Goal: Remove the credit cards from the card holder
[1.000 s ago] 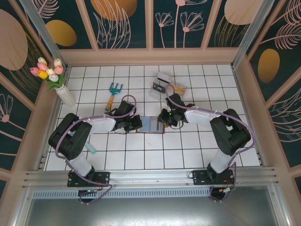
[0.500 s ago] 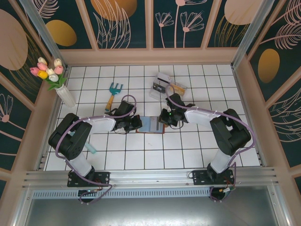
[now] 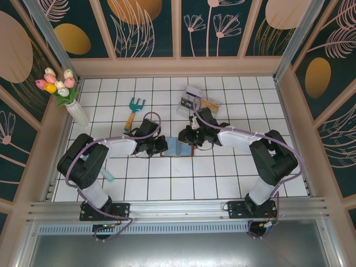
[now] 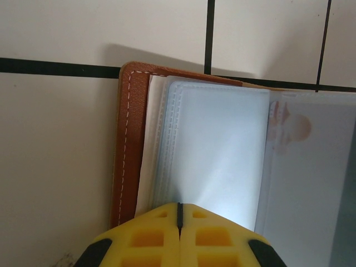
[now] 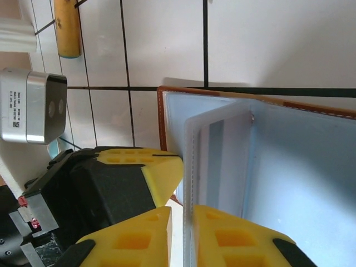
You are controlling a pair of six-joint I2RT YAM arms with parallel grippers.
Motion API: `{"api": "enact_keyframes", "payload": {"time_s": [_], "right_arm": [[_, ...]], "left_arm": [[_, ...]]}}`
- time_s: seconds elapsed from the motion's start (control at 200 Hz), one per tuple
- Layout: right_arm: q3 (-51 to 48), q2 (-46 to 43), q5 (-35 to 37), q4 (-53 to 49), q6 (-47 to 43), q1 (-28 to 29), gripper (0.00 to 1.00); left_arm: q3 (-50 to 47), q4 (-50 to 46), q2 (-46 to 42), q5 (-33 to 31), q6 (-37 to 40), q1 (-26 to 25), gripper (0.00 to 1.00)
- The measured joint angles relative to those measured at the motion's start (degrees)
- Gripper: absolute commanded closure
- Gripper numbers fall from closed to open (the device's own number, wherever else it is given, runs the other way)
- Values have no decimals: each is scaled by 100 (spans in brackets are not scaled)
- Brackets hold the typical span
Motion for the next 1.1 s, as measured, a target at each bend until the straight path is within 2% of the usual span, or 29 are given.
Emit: {"api": "enact_keyframes", "payload": {"time_s": [0.395, 0.661, 0.806, 0.971, 1.101], "right_arm": [[286, 404, -26, -4, -90, 101, 69], [507, 518, -37, -17, -249, 160, 56], [511, 647, -96, -11, -258, 164, 57], [516, 776, -212, 20, -251, 164, 61], [529, 887, -269, 24, -256, 177, 60]], "left_arm": [[0, 0, 0, 0, 2, 0, 100], [0, 0, 0, 0, 22, 0, 100], [0, 0, 0, 2, 26, 0, 100], [0, 0, 0, 0, 42, 0, 100], [0, -2, 0, 0, 44, 0, 100]]}}
